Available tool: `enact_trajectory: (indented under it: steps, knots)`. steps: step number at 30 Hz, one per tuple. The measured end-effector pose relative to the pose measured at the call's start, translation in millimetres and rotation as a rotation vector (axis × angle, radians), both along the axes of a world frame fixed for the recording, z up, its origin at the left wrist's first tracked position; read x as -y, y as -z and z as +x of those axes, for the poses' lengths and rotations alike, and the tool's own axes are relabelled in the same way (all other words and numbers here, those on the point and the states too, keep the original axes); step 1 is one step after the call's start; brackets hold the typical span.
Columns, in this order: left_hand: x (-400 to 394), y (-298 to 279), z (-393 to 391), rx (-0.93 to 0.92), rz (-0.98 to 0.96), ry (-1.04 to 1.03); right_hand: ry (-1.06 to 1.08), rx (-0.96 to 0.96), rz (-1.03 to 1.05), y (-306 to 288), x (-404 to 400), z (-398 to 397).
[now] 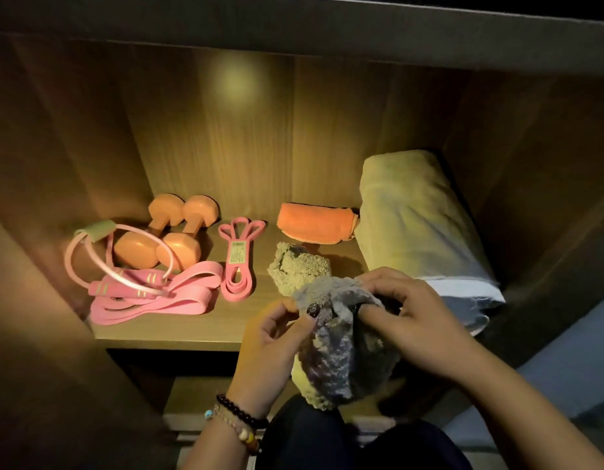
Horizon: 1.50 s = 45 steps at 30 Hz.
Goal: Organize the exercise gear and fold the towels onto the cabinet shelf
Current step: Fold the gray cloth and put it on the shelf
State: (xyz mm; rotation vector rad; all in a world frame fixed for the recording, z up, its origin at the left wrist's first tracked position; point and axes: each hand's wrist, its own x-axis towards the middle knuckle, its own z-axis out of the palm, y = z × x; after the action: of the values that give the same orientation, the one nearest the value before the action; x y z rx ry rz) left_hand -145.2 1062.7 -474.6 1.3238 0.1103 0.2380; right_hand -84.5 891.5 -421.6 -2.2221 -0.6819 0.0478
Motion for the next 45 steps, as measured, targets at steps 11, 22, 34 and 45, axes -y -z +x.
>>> enact_trajectory:
  steps: [11,22,34,45]
  knots:
    - [18,-25,-27,-0.017,0.104,-0.204,0.056,0.340,-0.052,-5,7,-27]
    - [67,-17,-84,0.040,0.003,-0.098,-0.211,0.318,-0.048,-8,50,-86]
    - [56,-11,-141,0.160,0.150,0.009,-0.174,0.303,-0.017,4,51,-129]
    - [18,-48,-107,0.237,0.399,-0.072,-0.191,0.333,-0.184,-13,68,-98]
